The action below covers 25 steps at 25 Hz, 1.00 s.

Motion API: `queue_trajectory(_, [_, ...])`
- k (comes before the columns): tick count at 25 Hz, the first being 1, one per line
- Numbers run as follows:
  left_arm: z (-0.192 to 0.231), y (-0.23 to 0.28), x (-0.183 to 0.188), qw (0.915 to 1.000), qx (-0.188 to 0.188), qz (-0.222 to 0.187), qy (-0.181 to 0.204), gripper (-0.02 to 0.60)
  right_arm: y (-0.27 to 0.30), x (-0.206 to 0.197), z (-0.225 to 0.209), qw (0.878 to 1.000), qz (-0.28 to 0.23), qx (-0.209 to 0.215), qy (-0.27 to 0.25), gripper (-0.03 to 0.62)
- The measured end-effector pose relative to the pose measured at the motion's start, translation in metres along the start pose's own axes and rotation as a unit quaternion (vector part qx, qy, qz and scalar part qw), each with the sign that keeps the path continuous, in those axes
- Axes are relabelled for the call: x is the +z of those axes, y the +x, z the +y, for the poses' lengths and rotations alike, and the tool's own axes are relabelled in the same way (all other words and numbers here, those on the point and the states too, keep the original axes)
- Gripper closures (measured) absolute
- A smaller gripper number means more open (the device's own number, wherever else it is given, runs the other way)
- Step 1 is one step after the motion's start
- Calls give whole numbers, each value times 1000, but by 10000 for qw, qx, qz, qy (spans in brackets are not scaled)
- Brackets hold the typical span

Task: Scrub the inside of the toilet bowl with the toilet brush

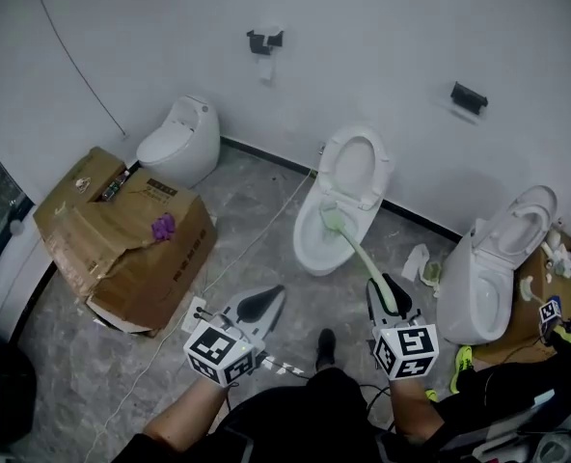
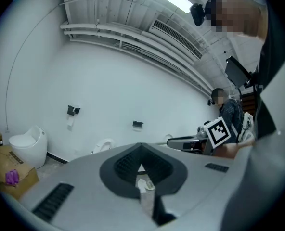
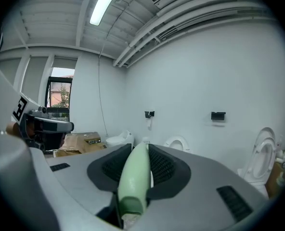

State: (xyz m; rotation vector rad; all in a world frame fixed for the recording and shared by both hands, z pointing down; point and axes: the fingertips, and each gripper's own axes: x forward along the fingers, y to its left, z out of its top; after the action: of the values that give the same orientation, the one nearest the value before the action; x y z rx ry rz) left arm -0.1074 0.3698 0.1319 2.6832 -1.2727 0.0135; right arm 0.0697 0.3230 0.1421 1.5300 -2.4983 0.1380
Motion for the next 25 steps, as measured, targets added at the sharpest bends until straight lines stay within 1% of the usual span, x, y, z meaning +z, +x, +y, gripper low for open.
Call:
queue_trajectory(5, [24, 37, 7, 10000, 35, 25, 11, 572, 42, 8, -25, 10000, -11, 61, 16, 477])
queue_trajectory(9, [45, 75, 10, 9998, 181, 89, -56, 572, 75, 9, -52, 9999, 96, 102, 53, 477])
queue_trajectory(11, [52, 94, 12, 9997, 196, 127, -95, 572, 90, 10, -67, 9998, 148, 134, 75, 477])
queue_trajectory(17, [63, 153, 18, 9996, 157, 184, -171, 572, 126, 15, -112, 9996, 173, 202, 99, 477])
queue_trajectory(22, [62, 197, 23, 9994, 49, 324, -58, 572, 147, 14, -149, 9994, 181, 211, 181, 477])
queue_trajectory(25, [68, 220, 23, 9991, 35, 421, -14, 572, 161, 14, -167, 9993, 148, 214, 252, 477])
